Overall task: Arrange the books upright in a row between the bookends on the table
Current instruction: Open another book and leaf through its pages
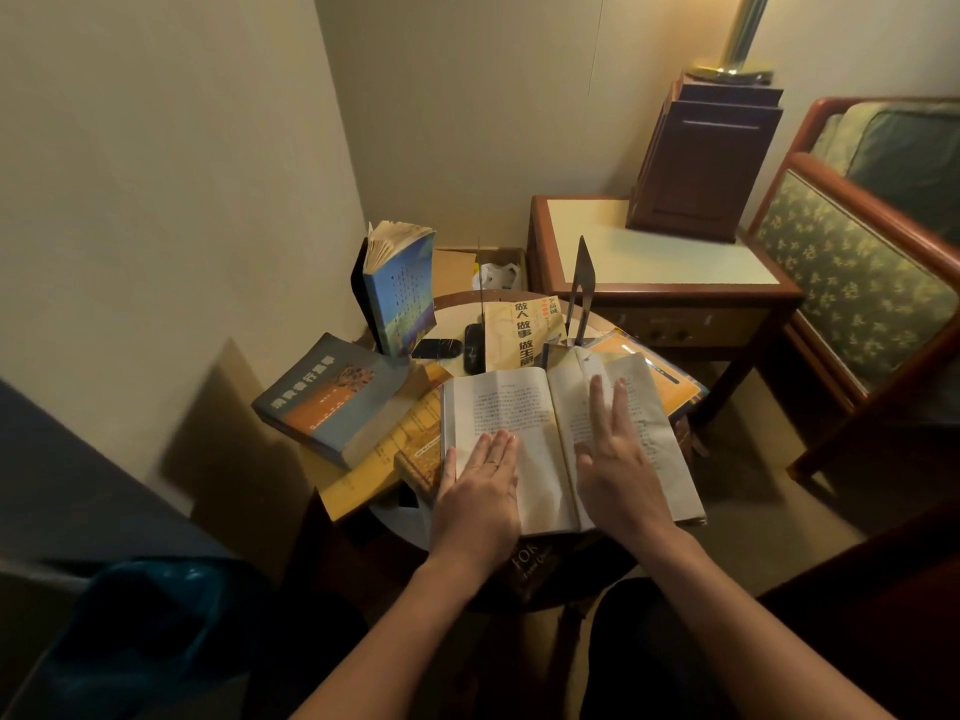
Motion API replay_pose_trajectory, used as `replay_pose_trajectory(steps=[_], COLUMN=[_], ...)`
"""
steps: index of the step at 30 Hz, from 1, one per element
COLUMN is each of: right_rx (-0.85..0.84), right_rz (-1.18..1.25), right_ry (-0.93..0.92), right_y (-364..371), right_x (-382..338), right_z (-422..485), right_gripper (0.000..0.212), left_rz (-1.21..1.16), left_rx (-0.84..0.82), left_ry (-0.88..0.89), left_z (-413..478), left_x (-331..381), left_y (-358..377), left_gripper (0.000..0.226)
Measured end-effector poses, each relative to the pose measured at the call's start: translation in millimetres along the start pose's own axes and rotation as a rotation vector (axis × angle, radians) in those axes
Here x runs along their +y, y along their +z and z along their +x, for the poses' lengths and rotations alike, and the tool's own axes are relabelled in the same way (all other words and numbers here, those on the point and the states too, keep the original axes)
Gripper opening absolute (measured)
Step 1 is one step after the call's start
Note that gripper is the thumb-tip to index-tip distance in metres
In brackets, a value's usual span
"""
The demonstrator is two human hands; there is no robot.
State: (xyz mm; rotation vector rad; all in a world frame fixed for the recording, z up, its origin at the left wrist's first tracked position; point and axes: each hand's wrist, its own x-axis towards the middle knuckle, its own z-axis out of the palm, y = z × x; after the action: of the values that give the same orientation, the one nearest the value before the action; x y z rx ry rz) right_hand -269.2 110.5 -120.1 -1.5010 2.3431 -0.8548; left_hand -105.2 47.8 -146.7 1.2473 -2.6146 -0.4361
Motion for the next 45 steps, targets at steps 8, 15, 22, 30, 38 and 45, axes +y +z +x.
replay_pose_trajectory(steps=[8,15,22,30,38,45], right_rx=[-0.049,-0.192,-0.386,-0.213,-0.303,-0.283], right_rz=[0.192,0.225,0.210,-0.286,-0.360,-0.449], right_ry=[0.177,0.080,0.019,-0.165,-0.121,-0.179], right_y=[-42.7,-66.7,-25.0,9.7,3.6,14.0], right_x=[-10.7,-61.1,-86.4,-51.0,-9.1,2.1], right_z=[10.5,14.6,9.5,15.6,26.1,23.6], right_gripper=[0.050,0.032,0.072,0.060,0.067,0.068], left_rz=[-0.187,-0.466,-1.238,-1.071,-0.342,0.150], left_rx=[-0.068,-0.149,0.027,0.045,0.155,-0.042], left_ry=[-0.002,-0.099,-0.523,-0.357,-0.183,0.100], left_z=[8.4,5.6,6.4,6.3,7.1,18.4], left_x=[-13.0,-28.0,-21.9,-21.9,-10.3,-0.6], left_y=[-17.6,-27.9,-48.5,-44.6,-13.2,-13.5], left_gripper=[0.054,0.054,0.041,0.057,0.070,0.058])
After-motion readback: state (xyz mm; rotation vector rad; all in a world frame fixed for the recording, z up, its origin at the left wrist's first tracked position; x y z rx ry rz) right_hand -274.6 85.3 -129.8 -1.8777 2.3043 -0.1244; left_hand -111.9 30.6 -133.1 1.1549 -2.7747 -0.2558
